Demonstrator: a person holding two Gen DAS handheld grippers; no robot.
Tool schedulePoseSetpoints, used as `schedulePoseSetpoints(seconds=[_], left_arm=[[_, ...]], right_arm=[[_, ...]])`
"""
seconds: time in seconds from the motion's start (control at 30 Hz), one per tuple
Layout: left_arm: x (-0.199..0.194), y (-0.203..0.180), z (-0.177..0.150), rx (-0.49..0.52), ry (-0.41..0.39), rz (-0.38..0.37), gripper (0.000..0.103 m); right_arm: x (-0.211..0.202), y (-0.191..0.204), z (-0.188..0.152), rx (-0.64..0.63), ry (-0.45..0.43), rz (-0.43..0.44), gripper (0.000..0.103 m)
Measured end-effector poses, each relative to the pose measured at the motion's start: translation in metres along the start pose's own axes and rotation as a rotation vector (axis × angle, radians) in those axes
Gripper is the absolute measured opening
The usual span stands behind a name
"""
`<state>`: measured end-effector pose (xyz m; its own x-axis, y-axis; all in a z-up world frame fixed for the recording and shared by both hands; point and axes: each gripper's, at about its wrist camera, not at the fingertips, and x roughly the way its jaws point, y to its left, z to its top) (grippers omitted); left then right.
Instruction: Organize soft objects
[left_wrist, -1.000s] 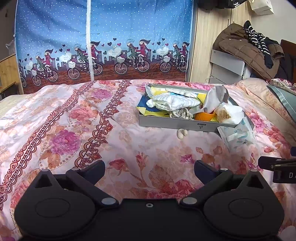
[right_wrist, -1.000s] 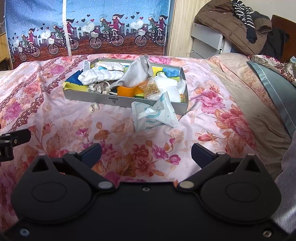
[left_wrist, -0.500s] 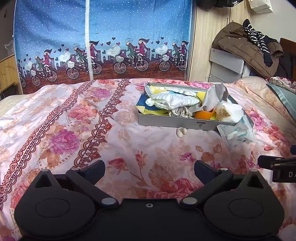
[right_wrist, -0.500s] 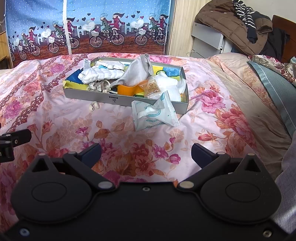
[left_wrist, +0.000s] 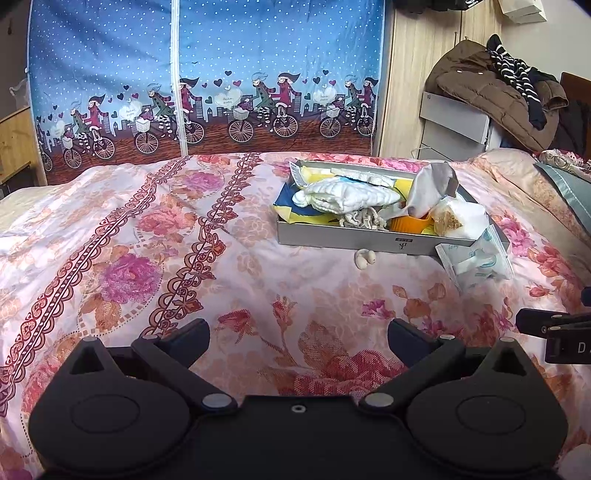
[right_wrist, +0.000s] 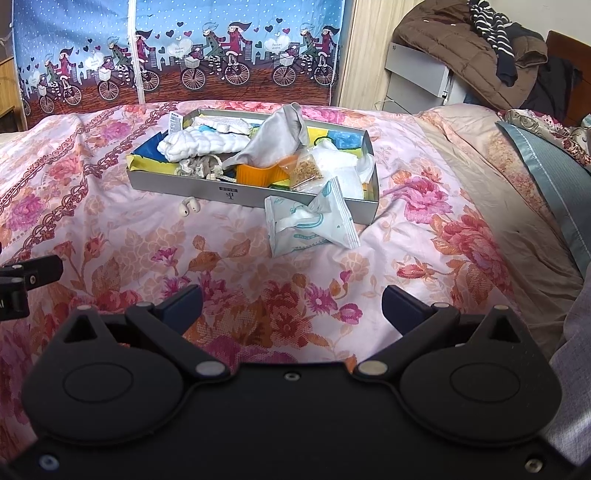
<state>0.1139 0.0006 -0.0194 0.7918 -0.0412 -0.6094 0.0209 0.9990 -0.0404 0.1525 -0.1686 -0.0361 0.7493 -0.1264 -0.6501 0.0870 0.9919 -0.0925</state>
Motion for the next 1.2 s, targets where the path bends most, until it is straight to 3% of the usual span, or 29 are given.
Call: schedulePoseSetpoints(seconds=[0.4,0.67,0.9,1.2], left_arm=[[0.015,0.001,0.009,-0.027,0.048,-0.013,0.102],[0.049,-0.009,0.017,0.087,0.054,-0.041,0.102],[0.089,-0.03,0.041,0.197,0.002,-0.148,0.102],[0.173,-0.034,0.063,0.142,0.031,-0.191,0.102]], right_arm=[[0.017,0.005,0.019,-0.044,0.033,0.065,0.103],[0.057,-0.034,0.047,0.03,0.083,0.078,0.103],[0.097,-0.052,0.064,0.024,0.089,0.115,0.103],[0.147,-0.056,0.062,0.02,0.133,0.156,0.103]])
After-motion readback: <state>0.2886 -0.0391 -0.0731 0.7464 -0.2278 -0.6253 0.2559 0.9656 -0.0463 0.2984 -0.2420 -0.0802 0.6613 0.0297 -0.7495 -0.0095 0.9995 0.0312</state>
